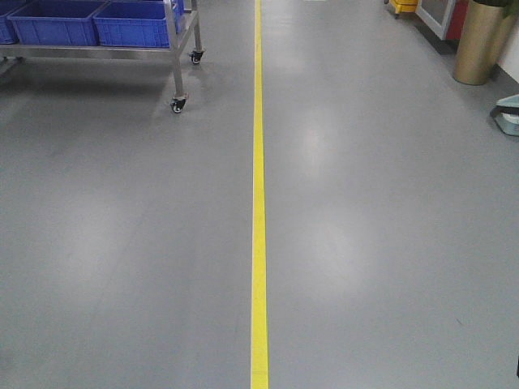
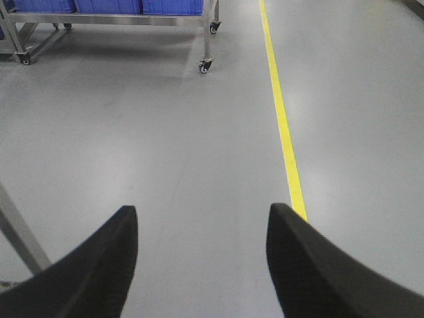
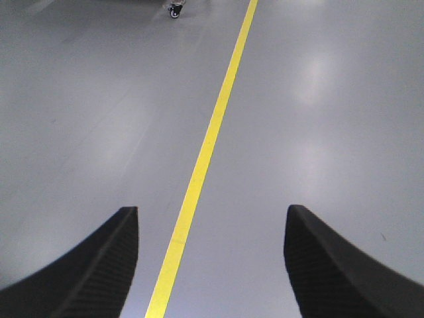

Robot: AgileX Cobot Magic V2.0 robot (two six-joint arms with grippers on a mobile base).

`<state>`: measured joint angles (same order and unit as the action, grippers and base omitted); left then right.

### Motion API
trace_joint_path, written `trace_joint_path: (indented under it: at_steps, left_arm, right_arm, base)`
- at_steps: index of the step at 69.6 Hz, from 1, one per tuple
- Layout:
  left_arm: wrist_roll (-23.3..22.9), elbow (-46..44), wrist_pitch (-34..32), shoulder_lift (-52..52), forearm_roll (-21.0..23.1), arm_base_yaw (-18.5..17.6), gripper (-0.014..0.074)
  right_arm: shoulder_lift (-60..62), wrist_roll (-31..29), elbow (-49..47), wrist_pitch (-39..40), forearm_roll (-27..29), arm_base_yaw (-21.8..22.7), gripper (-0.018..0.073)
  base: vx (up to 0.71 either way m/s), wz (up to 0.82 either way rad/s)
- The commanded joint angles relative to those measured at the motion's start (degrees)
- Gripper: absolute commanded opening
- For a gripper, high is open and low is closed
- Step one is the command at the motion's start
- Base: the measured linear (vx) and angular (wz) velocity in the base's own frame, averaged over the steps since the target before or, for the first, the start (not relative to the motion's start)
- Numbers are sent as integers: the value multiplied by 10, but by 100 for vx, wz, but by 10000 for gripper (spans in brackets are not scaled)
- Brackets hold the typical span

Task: Move and align brake pads A on conveyor
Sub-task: 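Turn and drive up to the steel table with two brake pads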

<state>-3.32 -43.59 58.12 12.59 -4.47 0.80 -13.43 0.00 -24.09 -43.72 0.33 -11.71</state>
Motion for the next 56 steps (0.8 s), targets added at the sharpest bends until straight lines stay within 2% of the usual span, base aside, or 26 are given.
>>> trace_joint_path:
  at_steps: [1,30,56]
  left_arm:
    - [-2,-10,-44,11,1,-2,423]
    - [-2,-10,-44,11,1,-2,423]
    - [-2,-10,-44,11,1,-2,423]
  right_arm:
    - [-6,0,-16,39,-3,2,449]
    - [-6,0,-16,39,-3,2,449]
    - [-6,0,-16,39,-3,2,449]
  base:
    - [56,7]
    - [49,11]
    - [36,55]
